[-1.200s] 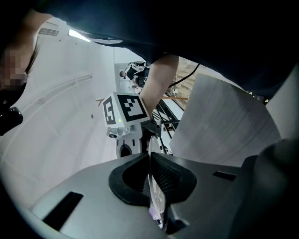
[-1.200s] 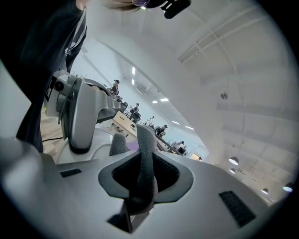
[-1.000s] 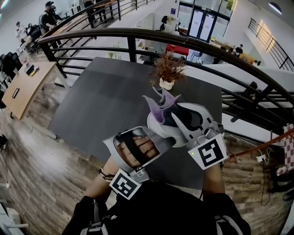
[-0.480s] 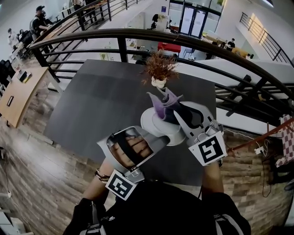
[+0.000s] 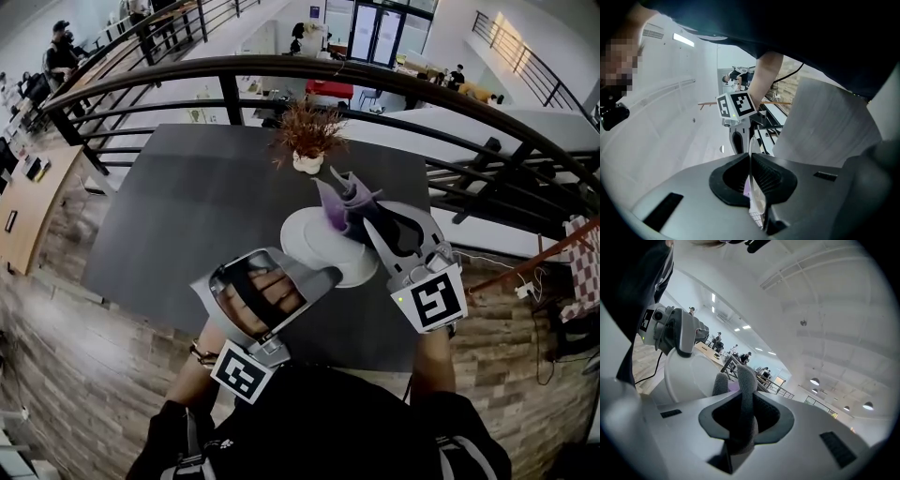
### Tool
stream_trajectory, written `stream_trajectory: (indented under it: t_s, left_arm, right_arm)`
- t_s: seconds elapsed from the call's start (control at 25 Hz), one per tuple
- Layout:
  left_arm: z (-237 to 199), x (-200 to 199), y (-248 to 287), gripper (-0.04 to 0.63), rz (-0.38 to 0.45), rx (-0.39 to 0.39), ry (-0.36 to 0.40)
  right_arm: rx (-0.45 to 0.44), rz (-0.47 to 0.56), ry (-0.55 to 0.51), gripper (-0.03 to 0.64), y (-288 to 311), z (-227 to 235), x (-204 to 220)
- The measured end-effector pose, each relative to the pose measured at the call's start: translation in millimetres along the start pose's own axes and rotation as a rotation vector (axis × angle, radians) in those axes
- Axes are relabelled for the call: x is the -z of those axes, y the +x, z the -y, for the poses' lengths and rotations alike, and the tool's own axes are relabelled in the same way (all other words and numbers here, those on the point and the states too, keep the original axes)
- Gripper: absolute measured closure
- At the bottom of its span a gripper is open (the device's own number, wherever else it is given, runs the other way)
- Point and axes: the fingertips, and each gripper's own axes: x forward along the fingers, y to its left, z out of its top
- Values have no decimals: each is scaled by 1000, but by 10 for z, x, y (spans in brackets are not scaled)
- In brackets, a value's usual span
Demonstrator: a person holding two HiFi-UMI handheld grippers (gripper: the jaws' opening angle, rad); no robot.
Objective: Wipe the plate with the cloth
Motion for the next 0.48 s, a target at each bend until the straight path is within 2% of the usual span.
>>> stream_trajectory:
  t_s: [0.2, 0.48]
  left_arm:
    - [-8, 6, 51, 577, 10, 1, -8]
    - [-64, 35, 72, 577, 9, -13, -8]
  right_arm:
    - [28, -19, 33, 546, -57, 63, 76]
    - [120, -44, 101, 546, -129, 239, 157]
